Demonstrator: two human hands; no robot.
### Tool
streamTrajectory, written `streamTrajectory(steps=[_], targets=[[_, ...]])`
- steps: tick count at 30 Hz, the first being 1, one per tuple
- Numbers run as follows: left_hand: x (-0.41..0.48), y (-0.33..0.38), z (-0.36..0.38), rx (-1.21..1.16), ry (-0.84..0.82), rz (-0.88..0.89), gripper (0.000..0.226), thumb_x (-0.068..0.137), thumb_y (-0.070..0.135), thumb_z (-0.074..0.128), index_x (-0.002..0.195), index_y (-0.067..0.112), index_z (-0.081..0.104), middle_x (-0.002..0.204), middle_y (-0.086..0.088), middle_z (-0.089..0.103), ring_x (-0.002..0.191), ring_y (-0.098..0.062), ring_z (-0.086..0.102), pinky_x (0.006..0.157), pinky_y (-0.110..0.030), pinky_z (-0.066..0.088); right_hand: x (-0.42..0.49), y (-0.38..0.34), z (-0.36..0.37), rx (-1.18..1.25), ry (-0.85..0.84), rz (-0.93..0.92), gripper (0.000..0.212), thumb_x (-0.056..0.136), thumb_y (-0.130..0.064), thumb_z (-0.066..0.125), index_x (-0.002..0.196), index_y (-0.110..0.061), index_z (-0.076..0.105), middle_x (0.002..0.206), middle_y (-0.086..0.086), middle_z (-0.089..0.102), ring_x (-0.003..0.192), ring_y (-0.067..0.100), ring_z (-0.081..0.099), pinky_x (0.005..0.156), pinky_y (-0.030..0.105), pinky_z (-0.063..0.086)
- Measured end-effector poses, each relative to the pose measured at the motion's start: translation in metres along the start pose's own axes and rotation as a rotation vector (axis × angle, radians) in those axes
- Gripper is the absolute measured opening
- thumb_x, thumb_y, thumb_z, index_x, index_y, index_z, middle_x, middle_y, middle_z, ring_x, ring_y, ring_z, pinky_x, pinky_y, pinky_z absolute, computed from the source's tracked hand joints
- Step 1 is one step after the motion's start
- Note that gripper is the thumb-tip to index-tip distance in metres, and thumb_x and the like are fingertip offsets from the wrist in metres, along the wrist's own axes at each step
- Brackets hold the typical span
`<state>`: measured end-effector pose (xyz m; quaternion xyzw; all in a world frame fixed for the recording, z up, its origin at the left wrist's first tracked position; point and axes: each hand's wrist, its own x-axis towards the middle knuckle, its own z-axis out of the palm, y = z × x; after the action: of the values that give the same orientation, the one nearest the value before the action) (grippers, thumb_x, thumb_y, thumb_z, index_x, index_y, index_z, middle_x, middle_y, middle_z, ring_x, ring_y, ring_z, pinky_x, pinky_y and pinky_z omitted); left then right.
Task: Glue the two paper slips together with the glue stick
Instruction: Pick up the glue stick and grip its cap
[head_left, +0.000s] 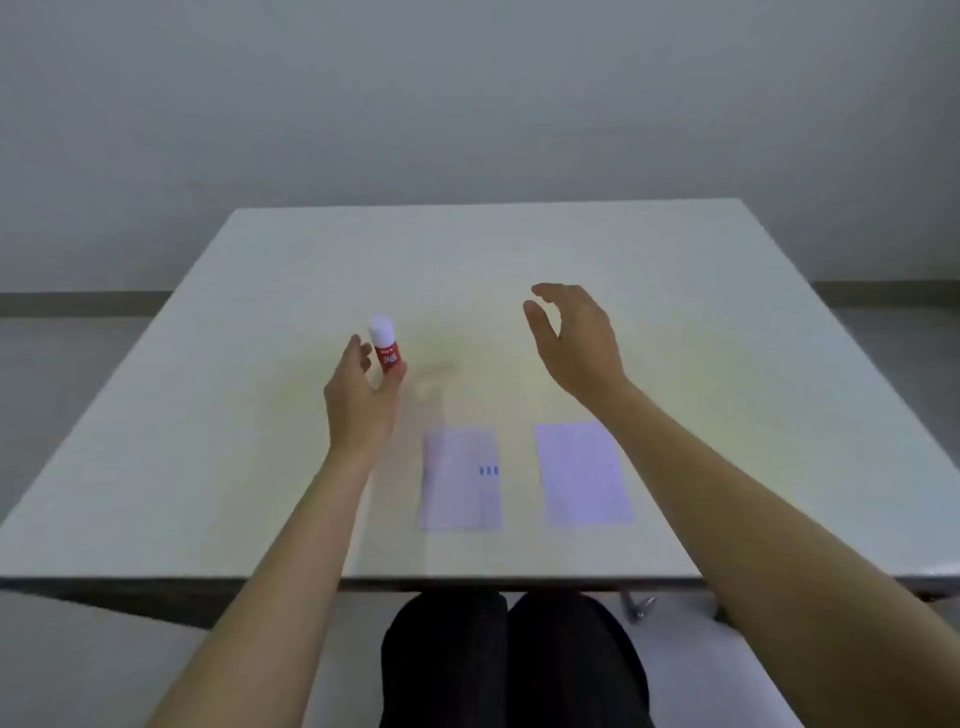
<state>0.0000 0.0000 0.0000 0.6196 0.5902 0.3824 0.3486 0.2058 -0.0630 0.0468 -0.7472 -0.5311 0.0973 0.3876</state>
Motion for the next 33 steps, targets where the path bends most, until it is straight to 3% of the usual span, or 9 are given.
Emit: streamTrajectory(steps=[5, 8, 13, 17, 19, 24, 26, 29, 33], targets=[[-0.003, 0.003, 0.003, -0.042, 0.083, 0.112, 0.011, 0.086, 0.013, 0.058, 0.091, 0.009, 0.066, 0.083, 0.002, 0.068, 0.091, -0.018, 0.066, 0.071, -0.019, 0.038, -0.026, 0.003, -0.001, 0.075, 0.033, 0.007, 0.035, 0.096, -0.029, 0.049, 0.125, -0.012, 0.058, 0.125, 0.007, 0.06, 0.111, 0.022, 0.058, 0.096, 0.036, 0.044], [-0.009, 0.009, 0.002, -0.042, 0.016, 0.149, 0.013, 0.083, 0.017, 0.064, 0.095, 0.012, 0.067, 0.086, 0.0, 0.067, 0.079, -0.017, 0.063, 0.073, -0.023, 0.042, -0.037, 0.003, -0.004, 0.128, 0.036, 0.034, 0.031, 0.095, -0.028, 0.051, 0.122, -0.016, 0.06, 0.122, 0.004, 0.062, 0.102, 0.02, 0.06, 0.089, 0.031, 0.046], [-0.021, 0.027, 0.003, 0.146, -0.136, 0.453, 0.024, 0.075, 0.014, 0.075, 0.098, 0.015, 0.07, 0.087, 0.003, 0.057, 0.076, -0.013, 0.056, 0.069, -0.004, 0.035, -0.045, -0.001, -0.007, 0.354, 0.024, 0.165, 0.041, 0.092, -0.048, 0.047, 0.11, -0.017, 0.065, 0.089, 0.005, 0.071, 0.064, 0.019, 0.068, 0.059, 0.025, 0.048], [-0.037, 0.041, 0.001, 0.217, -0.221, 0.617, 0.029, 0.075, 0.012, 0.076, 0.104, 0.012, 0.07, 0.092, 0.002, 0.057, 0.083, -0.016, 0.057, 0.075, -0.021, 0.042, -0.05, -0.009, -0.016, 0.497, -0.224, 0.353, 0.075, 0.082, -0.075, 0.031, 0.086, -0.011, 0.069, 0.051, 0.008, 0.067, 0.037, 0.019, 0.058, 0.036, 0.019, 0.039], [-0.042, 0.047, -0.001, 0.229, -0.229, 0.675, 0.03, 0.077, 0.011, 0.075, 0.106, 0.012, 0.071, 0.092, 0.003, 0.056, 0.084, -0.018, 0.058, 0.074, -0.026, 0.045, -0.051, -0.011, -0.017, 0.505, -0.308, 0.335, 0.071, 0.085, -0.07, 0.036, 0.073, -0.007, 0.067, 0.042, 0.006, 0.061, 0.031, 0.017, 0.05, 0.035, 0.019, 0.035], [-0.045, 0.053, -0.01, 0.327, -0.194, 0.763, 0.028, 0.077, 0.014, 0.074, 0.105, 0.017, 0.072, 0.093, 0.0, 0.059, 0.081, -0.02, 0.059, 0.069, -0.034, 0.05, -0.052, -0.007, -0.025, 0.706, -0.456, 0.209, 0.011, 0.089, -0.019, 0.062, 0.093, -0.009, 0.058, 0.08, 0.009, 0.069, 0.064, 0.021, 0.069, 0.045, 0.024, 0.04], [-0.046, 0.054, -0.012, 0.344, -0.187, 0.761, 0.028, 0.078, 0.016, 0.074, 0.105, 0.018, 0.072, 0.094, 0.001, 0.06, 0.081, -0.02, 0.059, 0.068, -0.035, 0.05, -0.053, -0.009, -0.029, 0.751, -0.515, 0.211, 0.027, 0.088, -0.022, 0.064, 0.112, -0.013, 0.055, 0.096, 0.008, 0.068, 0.08, 0.025, 0.072, 0.046, 0.023, 0.043], [-0.048, 0.056, -0.011, 0.371, -0.186, 0.76, 0.026, 0.079, 0.019, 0.073, 0.105, 0.02, 0.071, 0.096, 0.002, 0.061, 0.08, -0.022, 0.06, 0.065, -0.034, 0.048, -0.053, -0.016, -0.027, 0.584, -0.519, 0.322, 0.05, 0.087, -0.055, 0.053, 0.105, -0.009, 0.061, 0.081, 0.011, 0.072, 0.063, 0.025, 0.072, 0.04, 0.022, 0.036], [-0.048, 0.057, -0.011, 0.39, -0.184, 0.777, 0.026, 0.078, 0.02, 0.073, 0.104, 0.021, 0.071, 0.095, 0.003, 0.061, 0.078, -0.022, 0.06, 0.063, -0.034, 0.048, -0.052, -0.015, -0.021, 0.596, -0.419, 0.217, 0.018, 0.091, -0.023, 0.06, 0.097, -0.006, 0.058, 0.079, 0.01, 0.066, 0.058, 0.018, 0.067, 0.047, 0.025, 0.047]])
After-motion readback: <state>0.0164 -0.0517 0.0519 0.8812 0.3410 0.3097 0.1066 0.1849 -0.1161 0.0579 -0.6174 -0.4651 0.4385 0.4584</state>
